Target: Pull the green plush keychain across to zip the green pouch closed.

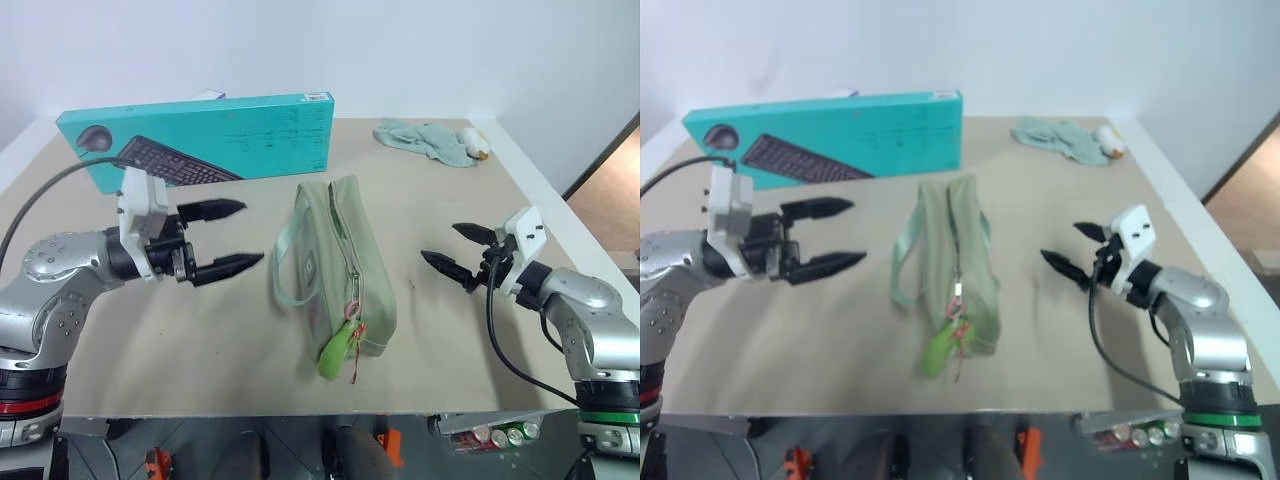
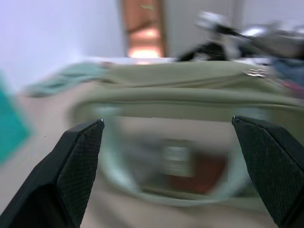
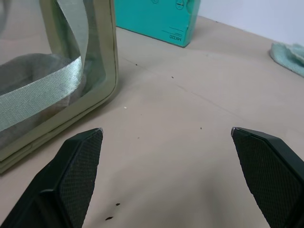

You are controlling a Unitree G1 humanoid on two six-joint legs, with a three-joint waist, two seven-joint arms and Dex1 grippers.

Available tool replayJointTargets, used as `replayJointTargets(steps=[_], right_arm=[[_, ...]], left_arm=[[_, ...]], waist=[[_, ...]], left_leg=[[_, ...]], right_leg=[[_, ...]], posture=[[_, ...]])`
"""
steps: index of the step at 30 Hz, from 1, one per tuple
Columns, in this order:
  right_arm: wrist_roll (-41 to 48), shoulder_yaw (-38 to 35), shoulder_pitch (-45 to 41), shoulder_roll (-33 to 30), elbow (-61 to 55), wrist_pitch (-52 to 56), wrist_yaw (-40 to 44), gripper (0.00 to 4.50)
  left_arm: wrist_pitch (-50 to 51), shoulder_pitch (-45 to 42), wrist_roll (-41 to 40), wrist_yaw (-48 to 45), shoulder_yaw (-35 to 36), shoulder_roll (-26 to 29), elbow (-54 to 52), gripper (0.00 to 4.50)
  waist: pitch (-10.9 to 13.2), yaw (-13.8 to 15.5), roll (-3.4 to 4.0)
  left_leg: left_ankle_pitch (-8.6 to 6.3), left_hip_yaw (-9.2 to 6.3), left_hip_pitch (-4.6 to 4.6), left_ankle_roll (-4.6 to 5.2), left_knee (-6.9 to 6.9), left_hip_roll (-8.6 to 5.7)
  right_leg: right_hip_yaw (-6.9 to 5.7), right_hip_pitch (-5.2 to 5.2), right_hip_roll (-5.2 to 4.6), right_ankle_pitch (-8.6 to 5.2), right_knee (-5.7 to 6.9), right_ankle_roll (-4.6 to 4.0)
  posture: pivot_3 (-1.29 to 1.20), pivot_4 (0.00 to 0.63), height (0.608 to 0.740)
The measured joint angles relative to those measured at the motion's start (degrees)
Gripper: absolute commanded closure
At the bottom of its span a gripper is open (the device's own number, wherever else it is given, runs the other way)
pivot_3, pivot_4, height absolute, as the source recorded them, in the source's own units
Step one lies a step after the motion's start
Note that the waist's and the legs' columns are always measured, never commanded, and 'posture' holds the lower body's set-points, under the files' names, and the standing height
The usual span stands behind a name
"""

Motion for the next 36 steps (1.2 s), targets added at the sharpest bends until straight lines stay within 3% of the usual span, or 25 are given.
replayJointTargets(steps=[6, 10, 13, 18, 22, 23, 25, 36], right_arm=[[-7.11, 6.89, -9.25, -10.84, 1.15, -11.68, 13.24, 0.0], [-11.54, 17.47, -27.76, -10.17, 3.15, -22.89, 25.95, 0.0], [-12.71, 22.48, -37.06, -5.74, 4.74, -29.28, 31.81, 0.0], [-14.42, 26.94, -41.88, -0.11, 12.18, -38.65, 35.81, 0.0], [-15.94, 28.99, -44.45, 0.62, 17.4, -48.35, 37.85, 0.0], [-16.02, 29.16, -44.53, 0.69, 17.84, -48.98, 37.92, 0.25], [-16.79, 31.68, -44.68, 1.01, 21.02, -55.18, 38.16, 0.25], [-17.07, 34.9, -45.43, 1.0, 25.39, -63.3, 38.41, 0.25]], left_arm=[[0.43, 0.05, 0.68, -2.34, -1.23, 0.16, 0.76, 0.03], [0.03, -2.37, 2.62, -2.44, -3.74, -1.34, 2.6, 0.03], [-0.4, -3.83, 2.86, -1.56, -4.71, -2.94, 3.23, 0.03], [0.97, -4.07, 2.55, 0.54, -3.96, -3.04, 4.6, 0.03], [0.99, -2.63, 2.59, 1.14, -3.47, -2.82, 4.79, 0.03], [0.99, -2.63, 2.59, 1.28, -3.42, -2.81, 4.79, 0.0], [0.99, -2.64, 2.58, 2.95, -2.26, -2.97, 4.77, 0.0], [1.7, -1.97, 2.57, 5.86, -1.81, -4.0, 4.71, 0.0]], waist=[[0.22, -0.07, 0.23], [0.78, -0.4, 0.46], [0.82, -0.18, 0.36], [0.83, 0.09, 0.36], [0.83, 0.07, 0.36], [0.83, 0.08, 0.35], [0.84, 0.08, 0.35], [0.84, 0.06, 0.36]], left_leg=[[0.0, 0.07, 0.04, 0.0, 0.03, 0.02], [0.03, 0.16, 0.11, -0.02, 0.05, 0.12], [0.03, 0.06, 0.04, -0.04, 0.04, 0.38], [0.03, 0.11, -0.68, -0.11, 0.1, 0.45], [0.01, 0.15, -0.77, -0.1, 0.14, 0.31], [0.01, 0.15, -0.77, -0.1, 0.15, 0.3], [0.02, 0.16, -0.75, -0.1, 0.19, 0.25], [0.14, 0.18, -0.52, -0.25, 0.2, 0.38]], right_leg=[[0.04, -0.02, 0.1, 0.04, 0.0, 0.01], [0.08, -0.13, 0.4, 0.24, 0.01, -0.12], [0.04, -0.13, 0.59, 0.16, 0.02, -0.3], [0.11, -0.83, 0.46, 0.15, 0.16, -0.41], [0.16, -0.85, 0.27, 0.3, 0.11, -0.6], [0.16, -0.85, 0.26, 0.3, 0.11, -0.59], [0.18, -0.84, 0.22, 0.35, 0.12, -0.52], [0.22, -0.78, 0.38, 0.39, 0.27, -0.52]], posture=[[0.0, 0.15, 0.74], [0.0, 0.15, 0.74], [0.0, 0.15, 0.74], [0.0, 0.15, 0.74], [0.0, 0.15, 0.74], [0.0, 0.15, 0.74], [0.0, 0.15, 0.74], [0.0, 0.15, 0.74]])
